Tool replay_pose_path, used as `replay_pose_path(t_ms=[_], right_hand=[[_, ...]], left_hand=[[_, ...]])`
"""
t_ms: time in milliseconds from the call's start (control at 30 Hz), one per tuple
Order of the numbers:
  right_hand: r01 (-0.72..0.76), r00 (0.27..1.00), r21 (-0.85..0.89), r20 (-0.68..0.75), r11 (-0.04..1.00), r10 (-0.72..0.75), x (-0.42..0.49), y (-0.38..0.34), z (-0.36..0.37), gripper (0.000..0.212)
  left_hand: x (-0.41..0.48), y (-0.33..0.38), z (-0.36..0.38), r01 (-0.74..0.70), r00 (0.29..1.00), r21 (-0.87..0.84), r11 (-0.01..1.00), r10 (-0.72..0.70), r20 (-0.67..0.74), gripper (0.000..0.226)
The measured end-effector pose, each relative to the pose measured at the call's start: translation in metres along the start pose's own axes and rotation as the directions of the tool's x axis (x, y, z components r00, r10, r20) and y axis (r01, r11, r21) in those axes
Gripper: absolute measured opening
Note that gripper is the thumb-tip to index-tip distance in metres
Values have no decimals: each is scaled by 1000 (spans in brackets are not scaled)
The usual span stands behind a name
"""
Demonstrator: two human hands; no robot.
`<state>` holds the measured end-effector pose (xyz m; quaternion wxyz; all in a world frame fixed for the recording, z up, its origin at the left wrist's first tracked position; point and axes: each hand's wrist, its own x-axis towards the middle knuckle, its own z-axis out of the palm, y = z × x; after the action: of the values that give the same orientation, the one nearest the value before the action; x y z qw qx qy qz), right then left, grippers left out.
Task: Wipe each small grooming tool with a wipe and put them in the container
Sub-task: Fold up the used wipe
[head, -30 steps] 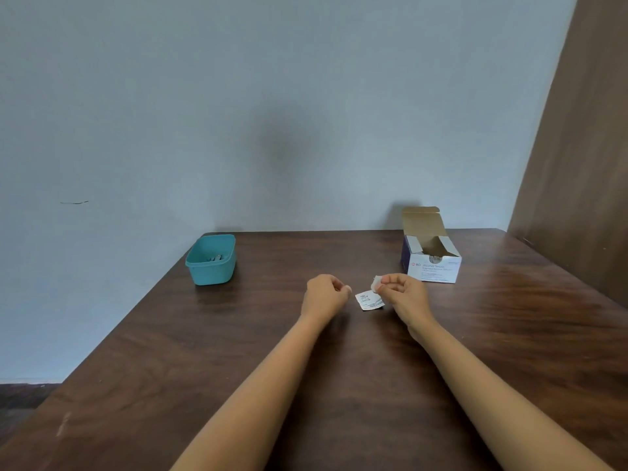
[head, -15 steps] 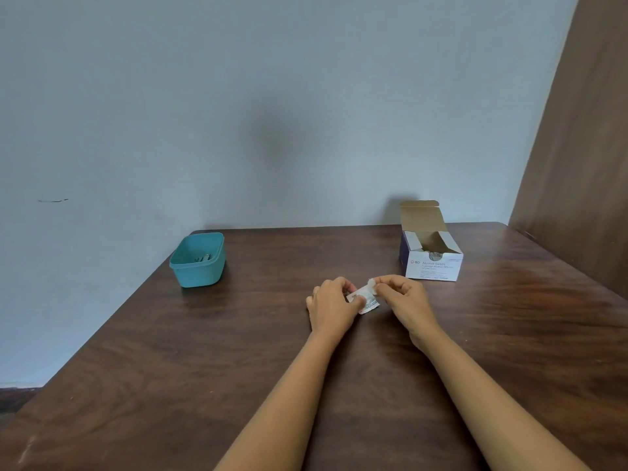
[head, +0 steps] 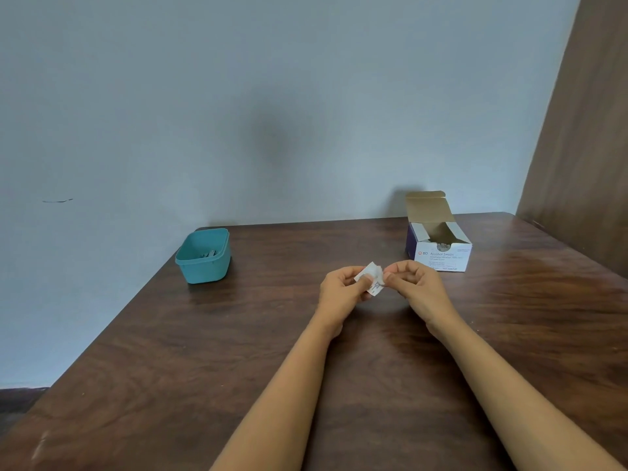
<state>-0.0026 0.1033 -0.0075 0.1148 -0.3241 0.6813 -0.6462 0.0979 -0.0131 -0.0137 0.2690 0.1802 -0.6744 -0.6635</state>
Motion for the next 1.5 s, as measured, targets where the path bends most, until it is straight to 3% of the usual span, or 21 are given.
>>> replay_pose_path(t_ms=[300, 700, 867, 1000, 1100, 1267, 1500], right_hand=[[71, 997, -117, 25, 991, -68, -1, 4, -3, 9], [102, 994, -240, -13, 965, -109, -3, 0, 2, 8], [54, 994, -152, -84, 987, -68, -2, 4, 2, 14], [-89, 996, 68, 9, 994, 89, -5, 0, 4, 25], [-141, 990, 129, 35, 982, 137, -6, -1, 3, 25], [-82, 996, 91, -10, 992, 84, -7, -2, 3, 11], [-6, 1000, -5, -25, 1000, 6, -7, -3, 4, 9]], left_hand=[[-4, 6, -7, 25, 982, -77, 997, -10, 187, 35], [0, 3, -6, 58, 995, -74, 996, -51, 84, 22], [-2, 5, -5, 58, 997, -134, 989, -50, 61, 23], [-3, 5, -5, 44, 996, -147, 988, -32, 79, 21], [-4, 7, -6, 45, 995, -129, 991, -33, 98, 20], [-4, 8, -7, 66, 992, -125, 990, -52, 119, 22], [-5, 10, -6, 64, 990, -137, 988, -45, 133, 24]])
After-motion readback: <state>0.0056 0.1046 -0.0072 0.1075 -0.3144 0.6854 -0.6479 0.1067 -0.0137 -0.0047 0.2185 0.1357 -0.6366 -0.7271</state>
